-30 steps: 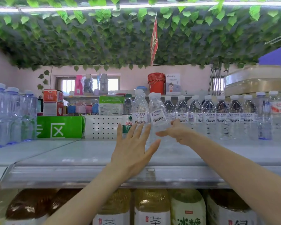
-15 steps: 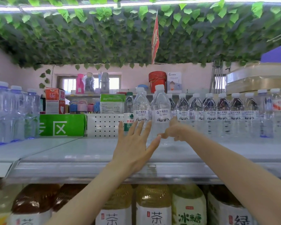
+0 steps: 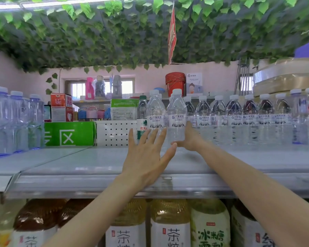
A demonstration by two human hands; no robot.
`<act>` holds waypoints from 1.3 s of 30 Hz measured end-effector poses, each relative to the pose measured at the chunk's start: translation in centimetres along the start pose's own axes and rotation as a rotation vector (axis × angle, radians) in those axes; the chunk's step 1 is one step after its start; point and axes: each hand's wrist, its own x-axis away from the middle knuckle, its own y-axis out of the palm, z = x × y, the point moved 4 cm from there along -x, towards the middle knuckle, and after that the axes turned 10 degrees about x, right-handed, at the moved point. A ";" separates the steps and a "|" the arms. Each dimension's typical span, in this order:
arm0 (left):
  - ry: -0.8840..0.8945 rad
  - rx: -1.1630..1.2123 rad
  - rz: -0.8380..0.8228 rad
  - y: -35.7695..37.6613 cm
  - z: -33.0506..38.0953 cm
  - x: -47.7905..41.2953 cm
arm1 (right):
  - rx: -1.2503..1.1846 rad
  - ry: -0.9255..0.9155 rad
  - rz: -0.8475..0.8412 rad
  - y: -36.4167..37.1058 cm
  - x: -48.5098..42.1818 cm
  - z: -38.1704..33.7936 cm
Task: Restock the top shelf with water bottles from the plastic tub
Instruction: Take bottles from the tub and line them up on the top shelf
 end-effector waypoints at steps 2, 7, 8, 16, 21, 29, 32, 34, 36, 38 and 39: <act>-0.008 -0.009 0.004 0.0 0.0 0.0 | 0.130 -0.049 0.082 -1.2 1.3 -0.2; -0.020 -0.015 0.006 0.0 0.1 0.1 | 0.556 -0.187 0.158 -1.8 1.8 -0.2; -0.021 -0.016 0.006 0.0 0.1 0.1 | 0.626 -0.205 0.173 -1.6 1.8 -0.4; -0.027 -0.052 0.014 0.1 0.0 0.1 | 0.933 -0.210 0.276 -1.4 1.3 -1.5; -0.022 -0.054 0.030 0.0 0.0 0.1 | 0.937 -0.220 0.265 -1.3 1.2 -1.7; -0.021 -0.093 -0.003 -0.1 0.4 0.2 | 0.867 -0.361 0.315 -3.5 4.7 -2.1; 0.025 -0.131 0.071 -0.9 0.7 0.4 | 0.798 -0.588 0.624 -5.6 7.9 -1.7; 0.091 -0.140 0.132 -1.6 1.7 0.6 | 0.699 -0.678 0.734 -6.9 10.0 -0.5; 0.133 -0.159 0.209 -2.4 3.3 1.2 | 0.680 -0.722 0.728 -7.7 12.4 0.8; 0.159 -0.169 0.238 -3.4 5.5 2.2 | 0.685 -0.719 0.695 -8.4 14.8 2.1; 0.177 -0.176 0.233 -4.0 6.7 2.8 | 0.675 -0.706 0.674 -8.7 16.0 2.8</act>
